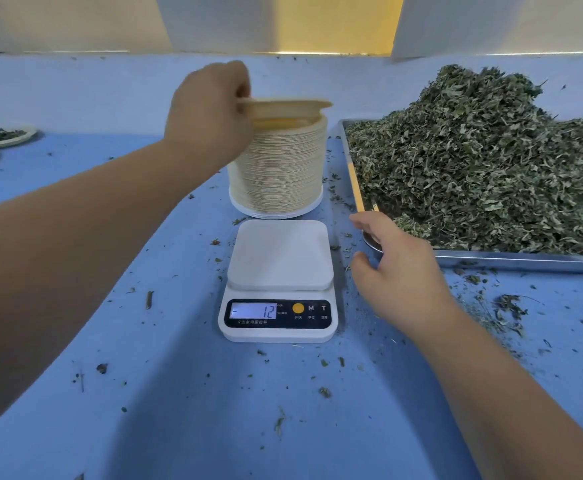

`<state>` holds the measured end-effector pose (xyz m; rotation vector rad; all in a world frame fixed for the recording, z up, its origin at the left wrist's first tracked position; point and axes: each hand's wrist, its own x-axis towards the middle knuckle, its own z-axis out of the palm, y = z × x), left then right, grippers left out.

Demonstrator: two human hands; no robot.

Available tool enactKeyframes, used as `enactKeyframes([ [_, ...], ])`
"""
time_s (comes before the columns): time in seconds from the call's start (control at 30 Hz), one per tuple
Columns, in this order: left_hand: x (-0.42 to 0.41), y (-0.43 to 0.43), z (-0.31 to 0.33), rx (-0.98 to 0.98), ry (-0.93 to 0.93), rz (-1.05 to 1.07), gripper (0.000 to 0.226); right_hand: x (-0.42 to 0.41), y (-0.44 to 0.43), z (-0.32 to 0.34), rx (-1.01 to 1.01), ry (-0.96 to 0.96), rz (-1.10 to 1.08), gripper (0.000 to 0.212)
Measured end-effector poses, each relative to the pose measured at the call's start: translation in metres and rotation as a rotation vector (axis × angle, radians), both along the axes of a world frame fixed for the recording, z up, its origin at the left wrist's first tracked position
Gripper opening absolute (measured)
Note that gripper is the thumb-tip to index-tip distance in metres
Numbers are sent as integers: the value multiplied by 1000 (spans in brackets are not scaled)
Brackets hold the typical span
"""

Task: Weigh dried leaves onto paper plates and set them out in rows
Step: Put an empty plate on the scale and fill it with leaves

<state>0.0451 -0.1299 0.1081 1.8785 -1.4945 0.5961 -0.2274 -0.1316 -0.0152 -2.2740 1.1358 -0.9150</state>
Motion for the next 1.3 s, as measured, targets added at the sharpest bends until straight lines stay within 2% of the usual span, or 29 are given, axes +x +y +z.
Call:
enactKeyframes([
  [0.1, -6, 12, -23, -190, 135, -85, 29, 1, 2, -1, -1, -22, 10, 48],
  [0.3, -42, 40, -61, -411, 361, -248, 25, 5, -1, -3, 39, -90, -20, 50],
  [0.47, -50, 58, -89, -423, 459, -343, 30, 7, 2, 1, 83, -164, -75, 49],
  [0.63, -40, 77, -122, -292, 471, -333, 34, 7, 9, 5, 78, -200, -64, 35],
  [0.73, -30, 84, -133, -263, 530, -312, 37, 9, 11, 5, 31, -110, -90, 17],
  [0.83, -22, 85, -132, -227, 542, -297, 36, 10, 11, 4, -54, 39, -79, 15],
  [0.9, -18, 86, -132, -203, 563, -306, 33, 10, 11, 4, -97, 97, -58, 6],
  [0.97, -14, 87, -131, -178, 638, -329, 33, 12, 12, 6, -147, 154, -29, 15],
  [1.03, -10, 88, -131, -159, 735, -337, 35, 12, 9, 4, -174, 256, -14, 9],
  [1.1, -6, 88, -132, -146, 787, -330, 37, 11, 7, 3, -185, 352, -26, 19],
  [1.3, -6, 87, -138, -66, 745, -335, 41, 8, 2, 0, -229, 470, -43, 28],
])
